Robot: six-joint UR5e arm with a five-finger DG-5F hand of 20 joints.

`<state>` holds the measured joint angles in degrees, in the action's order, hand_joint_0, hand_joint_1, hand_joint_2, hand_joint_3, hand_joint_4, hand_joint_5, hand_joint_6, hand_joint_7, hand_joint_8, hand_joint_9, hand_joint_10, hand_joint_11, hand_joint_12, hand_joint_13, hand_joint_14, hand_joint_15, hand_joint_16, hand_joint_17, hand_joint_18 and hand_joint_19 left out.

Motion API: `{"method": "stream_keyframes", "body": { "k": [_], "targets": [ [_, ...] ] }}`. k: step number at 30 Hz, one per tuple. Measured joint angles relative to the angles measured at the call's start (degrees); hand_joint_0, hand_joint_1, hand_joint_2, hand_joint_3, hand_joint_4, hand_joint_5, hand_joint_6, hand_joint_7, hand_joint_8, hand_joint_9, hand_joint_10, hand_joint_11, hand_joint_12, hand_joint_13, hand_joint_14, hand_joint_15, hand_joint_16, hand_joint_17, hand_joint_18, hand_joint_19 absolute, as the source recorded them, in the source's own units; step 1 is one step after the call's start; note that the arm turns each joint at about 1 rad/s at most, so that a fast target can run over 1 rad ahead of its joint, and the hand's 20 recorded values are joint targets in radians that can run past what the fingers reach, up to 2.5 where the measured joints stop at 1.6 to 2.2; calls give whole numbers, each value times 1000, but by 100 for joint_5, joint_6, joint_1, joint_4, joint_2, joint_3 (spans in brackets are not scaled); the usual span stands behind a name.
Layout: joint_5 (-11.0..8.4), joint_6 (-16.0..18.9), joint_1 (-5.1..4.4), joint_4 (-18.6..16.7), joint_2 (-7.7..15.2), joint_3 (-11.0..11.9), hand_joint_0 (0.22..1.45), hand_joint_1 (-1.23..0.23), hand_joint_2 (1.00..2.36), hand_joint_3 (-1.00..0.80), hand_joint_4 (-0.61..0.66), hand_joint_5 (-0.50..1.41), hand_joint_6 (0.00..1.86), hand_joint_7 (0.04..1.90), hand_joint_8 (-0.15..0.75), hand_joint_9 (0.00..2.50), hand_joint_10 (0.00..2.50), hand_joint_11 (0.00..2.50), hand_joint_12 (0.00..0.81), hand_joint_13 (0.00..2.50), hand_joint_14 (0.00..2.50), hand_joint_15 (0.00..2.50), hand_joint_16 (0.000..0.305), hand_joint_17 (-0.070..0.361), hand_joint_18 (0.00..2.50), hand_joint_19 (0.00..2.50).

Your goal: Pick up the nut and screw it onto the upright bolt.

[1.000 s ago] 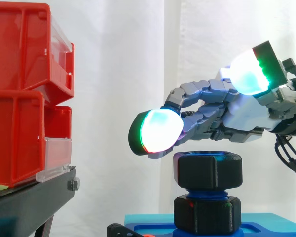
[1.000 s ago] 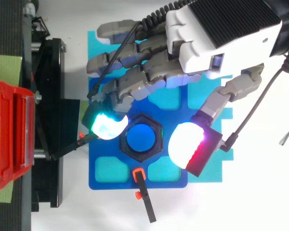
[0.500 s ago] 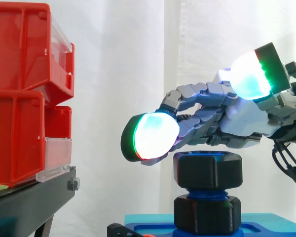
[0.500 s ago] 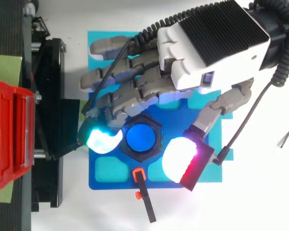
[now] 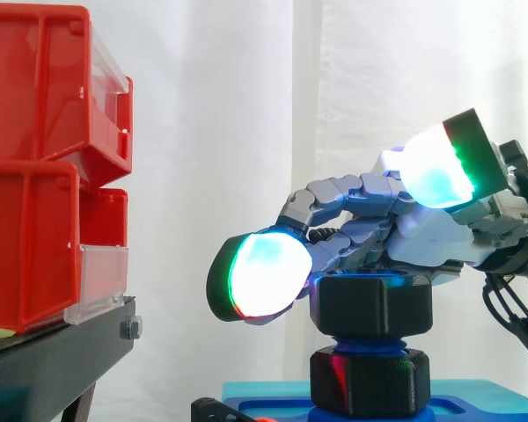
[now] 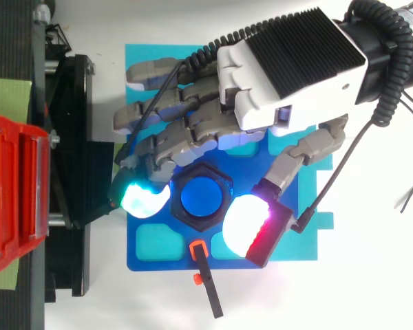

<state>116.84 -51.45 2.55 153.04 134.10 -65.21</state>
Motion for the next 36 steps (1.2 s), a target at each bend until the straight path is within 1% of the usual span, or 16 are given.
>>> {"method": "stream_keyframes", "body": {
  "k": [7,11,13,18,23,27,31,36],
  "targets": [
    [45,3,33,-3,2,0,490,-187,1000,-500,171,-168,503,802,222,344,0,0,255,178,0,0,26,59,0,0],
    [139,3,93,9,2,0,495,-195,1000,-500,199,-140,503,877,233,394,0,0,244,213,0,0,24,53,0,0],
    [197,3,128,26,2,0,497,-198,1000,-500,196,-133,503,882,233,410,0,0,241,221,0,0,23,52,0,0],
    [288,2,204,31,2,0,500,-202,1000,-500,244,-119,503,902,238,430,0,0,236,238,0,0,22,50,0,0],
    [372,-7,315,22,1,0,509,-215,1000,-500,286,-71,504,1014,247,500,0,0,219,298,0,0,20,44,0,0],
    [489,-12,405,16,2,1,514,-227,1000,-500,251,-31,504,1131,245,562,0,0,208,344,0,0,17,38,0,0],
    [605,-21,497,10,0,2,521,-245,1000,-500,232,2,504,1202,242,665,0,0,196,395,0,0,15,34,39,0],
    [749,-29,603,35,-5,41,532,-277,1000,-500,199,50,502,1275,224,852,0,0,177,511,0,0,11,24,153,0]
  ]
}}
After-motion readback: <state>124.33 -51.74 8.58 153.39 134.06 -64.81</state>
